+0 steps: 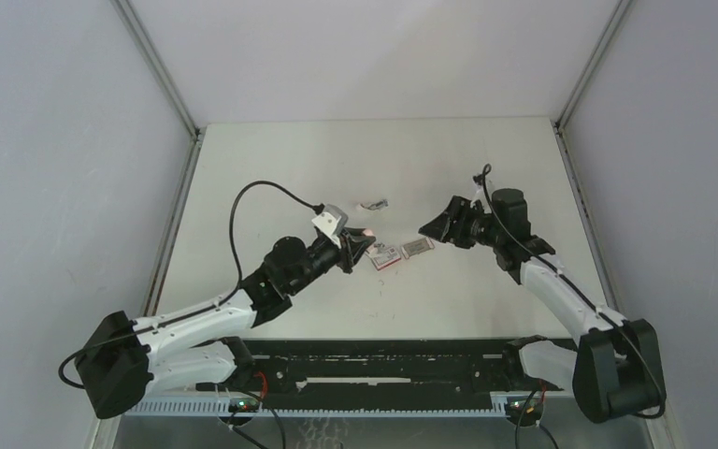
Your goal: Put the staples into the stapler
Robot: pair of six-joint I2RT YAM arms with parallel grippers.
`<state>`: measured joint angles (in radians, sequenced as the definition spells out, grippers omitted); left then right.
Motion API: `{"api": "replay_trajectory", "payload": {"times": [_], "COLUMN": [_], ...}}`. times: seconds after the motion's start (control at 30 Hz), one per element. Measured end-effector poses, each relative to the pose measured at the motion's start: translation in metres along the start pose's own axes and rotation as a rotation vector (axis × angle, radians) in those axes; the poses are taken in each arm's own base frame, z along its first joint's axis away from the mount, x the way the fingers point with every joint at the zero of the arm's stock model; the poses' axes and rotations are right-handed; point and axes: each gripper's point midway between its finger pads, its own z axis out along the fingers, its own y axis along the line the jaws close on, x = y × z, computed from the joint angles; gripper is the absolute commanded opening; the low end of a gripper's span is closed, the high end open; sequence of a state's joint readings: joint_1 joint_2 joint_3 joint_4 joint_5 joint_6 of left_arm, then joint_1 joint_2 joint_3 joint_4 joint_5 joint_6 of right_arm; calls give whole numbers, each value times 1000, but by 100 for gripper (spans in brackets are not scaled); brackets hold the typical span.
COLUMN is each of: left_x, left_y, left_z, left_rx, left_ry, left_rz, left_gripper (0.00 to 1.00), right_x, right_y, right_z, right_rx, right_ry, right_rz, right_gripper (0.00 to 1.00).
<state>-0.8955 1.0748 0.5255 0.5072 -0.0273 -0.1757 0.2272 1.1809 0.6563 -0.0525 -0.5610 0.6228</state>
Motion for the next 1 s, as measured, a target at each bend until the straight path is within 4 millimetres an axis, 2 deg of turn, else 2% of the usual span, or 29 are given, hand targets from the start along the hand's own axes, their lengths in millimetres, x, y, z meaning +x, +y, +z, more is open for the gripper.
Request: {"api": "replay_trajectory", "payload": {"times": [0.1,0.27,0.57,0.7,1.0], "left_x": [-5,-1,22,39,70], "left_y": [19,69,130,142,142], "left_z": [-5,-20,-26,-21,-1], "left_rx": [-57,-207,-412,-441,-385], "left_ry": [-24,-67,-129,-134,-119], "left_rz": [-4,-2,4,10,8], "left_gripper": [0,0,0,0,0], "right_x": [-6,-10,3,5,6], "right_y": [8,18,4,2,-5], "right_z": [-14,-37,-43,-43,-39], "right_rx": [-18,-39,-12,-8,5], "right_ry": [-58,-152,-176,-173,-167], "right_rz": [-41,-114,-114,-111,-102], "right_gripper": [63,64,63,63,63]}}
